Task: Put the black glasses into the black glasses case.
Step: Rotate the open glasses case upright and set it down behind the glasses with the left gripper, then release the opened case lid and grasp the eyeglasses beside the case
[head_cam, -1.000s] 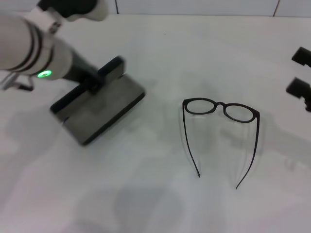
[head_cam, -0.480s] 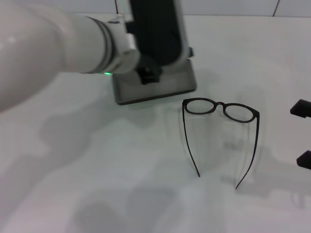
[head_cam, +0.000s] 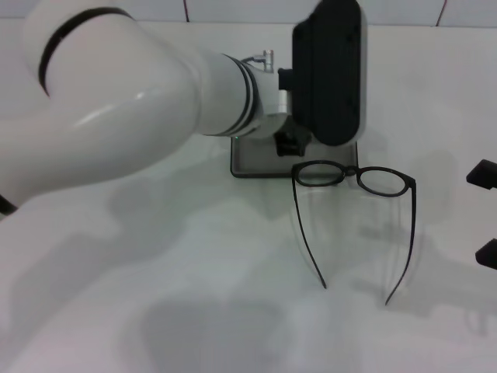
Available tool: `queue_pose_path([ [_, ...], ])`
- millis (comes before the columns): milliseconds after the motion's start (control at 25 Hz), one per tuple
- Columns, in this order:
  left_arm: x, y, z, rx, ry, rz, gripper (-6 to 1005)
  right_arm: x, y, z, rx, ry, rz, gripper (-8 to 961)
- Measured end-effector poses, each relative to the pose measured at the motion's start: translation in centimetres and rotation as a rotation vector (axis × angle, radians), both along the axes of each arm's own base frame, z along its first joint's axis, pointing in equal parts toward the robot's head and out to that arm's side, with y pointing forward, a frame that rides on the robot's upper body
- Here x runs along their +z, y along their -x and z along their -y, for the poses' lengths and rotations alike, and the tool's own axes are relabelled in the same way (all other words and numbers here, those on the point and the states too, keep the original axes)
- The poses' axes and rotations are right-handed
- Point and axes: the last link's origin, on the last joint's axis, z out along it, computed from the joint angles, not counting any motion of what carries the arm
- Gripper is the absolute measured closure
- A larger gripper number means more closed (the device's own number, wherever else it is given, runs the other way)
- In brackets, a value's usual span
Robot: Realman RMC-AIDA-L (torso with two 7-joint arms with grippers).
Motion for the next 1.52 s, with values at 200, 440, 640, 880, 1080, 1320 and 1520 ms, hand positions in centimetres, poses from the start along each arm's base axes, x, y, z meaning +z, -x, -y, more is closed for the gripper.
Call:
queue_pose_path([
  [200, -0.9, -0.4, 0.8, -0.034, 0.031, -0.015, 731, -0.1, -0.1, 0.0, -0.014, -0.001, -0.004, 196],
  [440, -1.1, -0.8, 1.1, -0.043, 0.034, -0.004, 713, -0.1, -0.2, -0.2, -0.017, -0.002, 0.0, 199],
  [640, -1.2, -0.9, 1.1, -0.022, 0.026, 0.01, 698, -0.1, -0.3, -0.1, -0.025, -0.004, 0.003, 201],
  [880, -1.0, -0.8, 1.0, -0.012, 0.019, 0.014, 680, -0.1, -0.3, -0.1, -0.028, -0.005, 0.004, 204],
  [1080, 0.0, -1.9, 1.7, -0.028, 0.008, 0.063, 606, -0.3, -0.5, -0.3, -0.045, -0.007, 0.017, 206],
  [1320, 3.6, -4.1, 3.6, -0.038, -0.038, 0.227, 561, -0.3, -1.9, -2.8, -0.18, -0.02, 0.193, 209],
  [1520, 8.5, -5.3, 5.5, 0.07, -0.031, 0.566, 564, 2.2, -0.8, -5.5, -0.234, 0.023, 0.408, 211],
])
